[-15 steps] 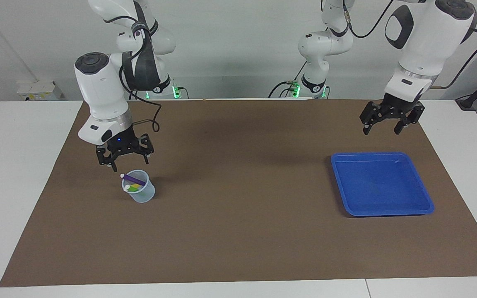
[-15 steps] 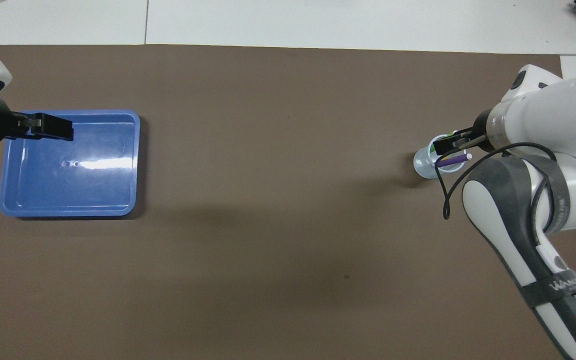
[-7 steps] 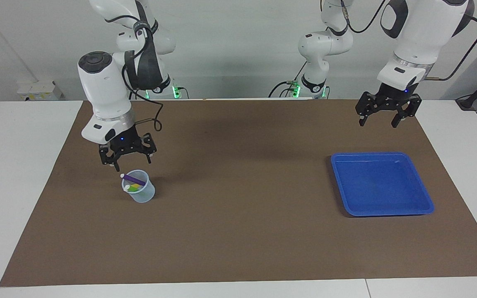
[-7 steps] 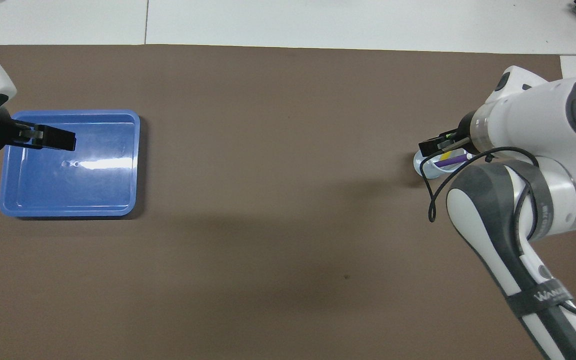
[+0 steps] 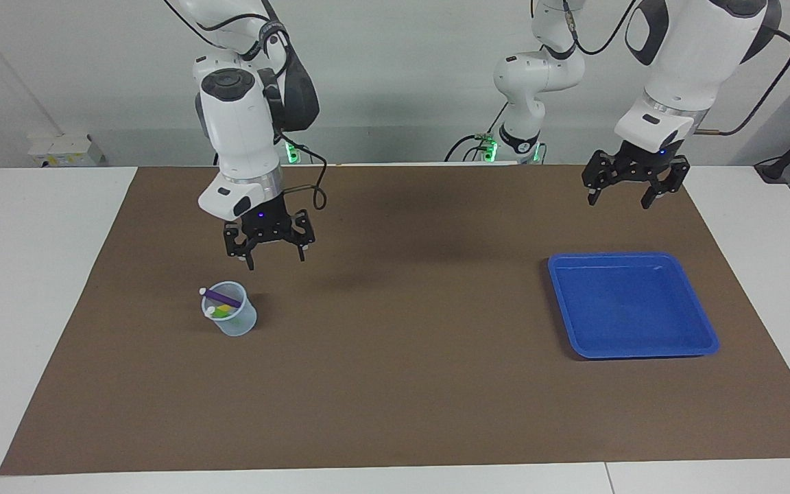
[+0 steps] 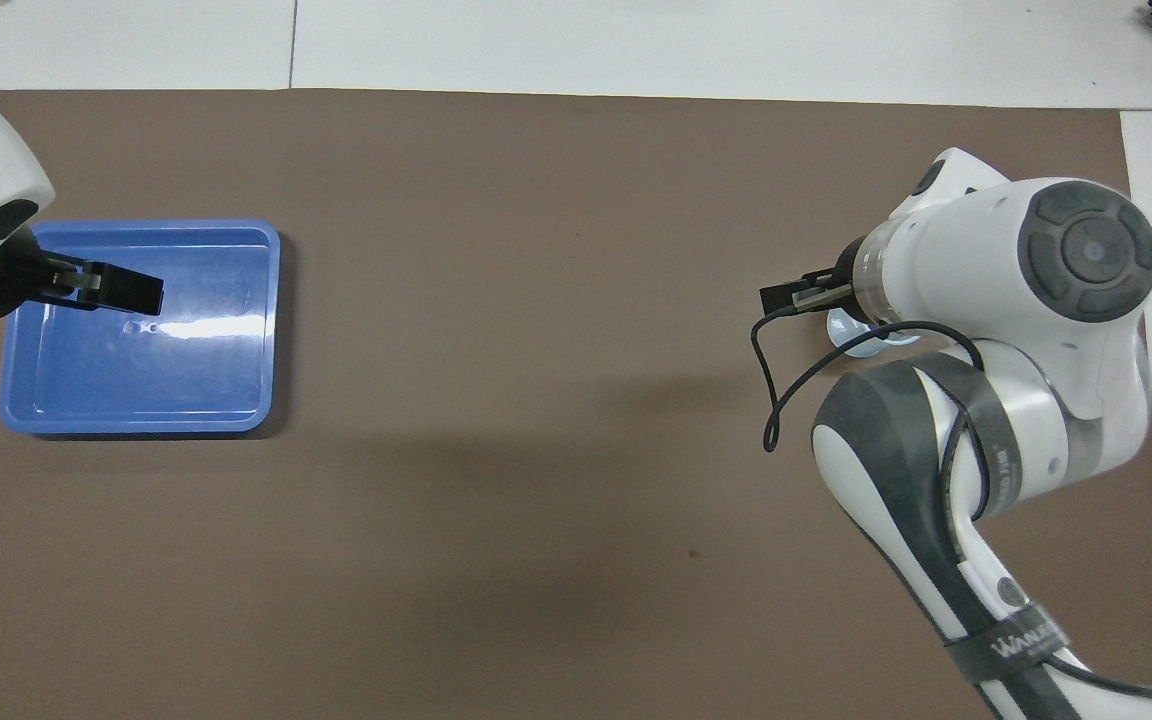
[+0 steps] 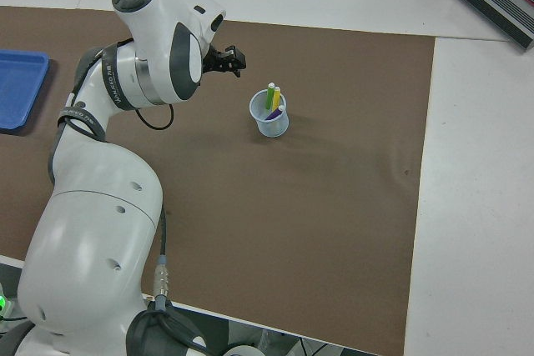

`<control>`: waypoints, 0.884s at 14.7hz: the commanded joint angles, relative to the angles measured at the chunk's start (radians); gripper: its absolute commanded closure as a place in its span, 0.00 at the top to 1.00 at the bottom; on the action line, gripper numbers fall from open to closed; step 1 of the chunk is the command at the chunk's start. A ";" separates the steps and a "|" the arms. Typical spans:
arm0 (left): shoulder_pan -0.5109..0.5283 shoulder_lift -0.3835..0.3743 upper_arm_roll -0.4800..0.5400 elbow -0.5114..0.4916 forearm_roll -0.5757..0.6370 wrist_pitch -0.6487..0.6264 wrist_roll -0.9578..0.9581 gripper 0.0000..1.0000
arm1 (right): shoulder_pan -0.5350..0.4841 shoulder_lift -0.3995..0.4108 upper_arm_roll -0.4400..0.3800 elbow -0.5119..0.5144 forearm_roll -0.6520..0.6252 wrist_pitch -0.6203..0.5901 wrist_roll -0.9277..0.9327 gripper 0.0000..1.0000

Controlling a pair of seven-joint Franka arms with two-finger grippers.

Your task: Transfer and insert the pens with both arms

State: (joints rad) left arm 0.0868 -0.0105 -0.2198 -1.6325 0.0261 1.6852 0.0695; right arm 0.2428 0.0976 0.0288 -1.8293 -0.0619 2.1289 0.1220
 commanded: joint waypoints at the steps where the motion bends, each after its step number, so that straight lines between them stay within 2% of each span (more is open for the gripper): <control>1: -0.002 -0.034 0.007 -0.027 0.018 -0.056 0.016 1.00 | -0.025 -0.006 -0.003 0.074 0.029 -0.114 0.014 1.00; 3: 0.002 -0.043 0.007 -0.044 0.018 -0.070 0.018 1.00 | -0.048 -0.006 -0.015 0.143 0.108 -0.217 0.018 1.00; 6: 0.033 -0.084 0.016 -0.119 -0.006 -0.070 0.007 1.00 | -0.106 -0.016 -0.015 0.192 0.108 -0.349 0.013 1.00; 7: 0.034 -0.089 0.017 -0.124 -0.047 -0.070 -0.006 1.00 | -0.121 -0.016 -0.015 0.224 0.094 -0.397 0.007 1.00; 9: 0.030 -0.089 0.016 -0.106 -0.071 -0.071 -0.063 1.00 | -0.157 -0.010 -0.015 0.277 0.088 -0.466 -0.007 1.00; 13: 0.010 -0.083 0.003 -0.040 -0.046 -0.047 -0.028 1.00 | -0.197 0.028 -0.013 0.407 0.011 -0.607 -0.041 1.00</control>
State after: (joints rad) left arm 0.1083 -0.0820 -0.2210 -1.6854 -0.0292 1.6204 0.0320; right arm 0.0736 0.0790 0.0037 -1.5146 -0.0294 1.5998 0.1051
